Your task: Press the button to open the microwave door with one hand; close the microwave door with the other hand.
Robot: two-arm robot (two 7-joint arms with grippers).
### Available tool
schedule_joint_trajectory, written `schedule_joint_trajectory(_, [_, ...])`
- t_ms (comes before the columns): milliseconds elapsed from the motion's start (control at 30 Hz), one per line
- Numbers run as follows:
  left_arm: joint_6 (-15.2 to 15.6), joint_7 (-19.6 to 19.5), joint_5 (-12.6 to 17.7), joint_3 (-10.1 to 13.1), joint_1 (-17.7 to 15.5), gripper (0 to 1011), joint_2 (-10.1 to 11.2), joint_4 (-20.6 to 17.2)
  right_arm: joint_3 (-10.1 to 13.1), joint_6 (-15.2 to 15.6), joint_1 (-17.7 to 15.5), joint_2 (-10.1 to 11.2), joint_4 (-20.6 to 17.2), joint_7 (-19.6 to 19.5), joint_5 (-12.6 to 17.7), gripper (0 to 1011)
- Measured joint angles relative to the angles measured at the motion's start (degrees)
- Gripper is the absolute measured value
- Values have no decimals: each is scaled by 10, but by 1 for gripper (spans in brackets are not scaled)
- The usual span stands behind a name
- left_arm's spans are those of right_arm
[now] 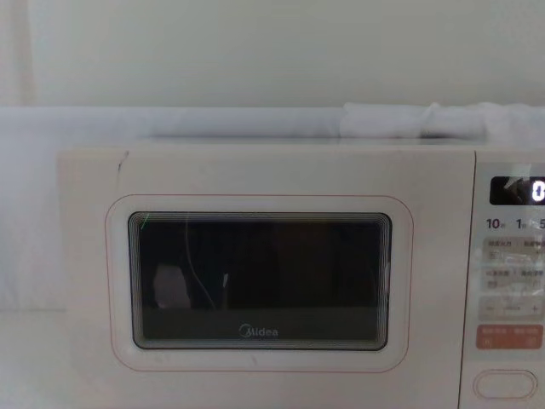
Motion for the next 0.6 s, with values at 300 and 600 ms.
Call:
schedule_joint_trajectory(300, [0,0,0,1,0,229,0,0,0,0,0,0,0,0,0,1000])
schedule_joint_trajectory(600, [-1,1,-1,1,-1,528,1,0,0,0,0,0,0,0,0,1000])
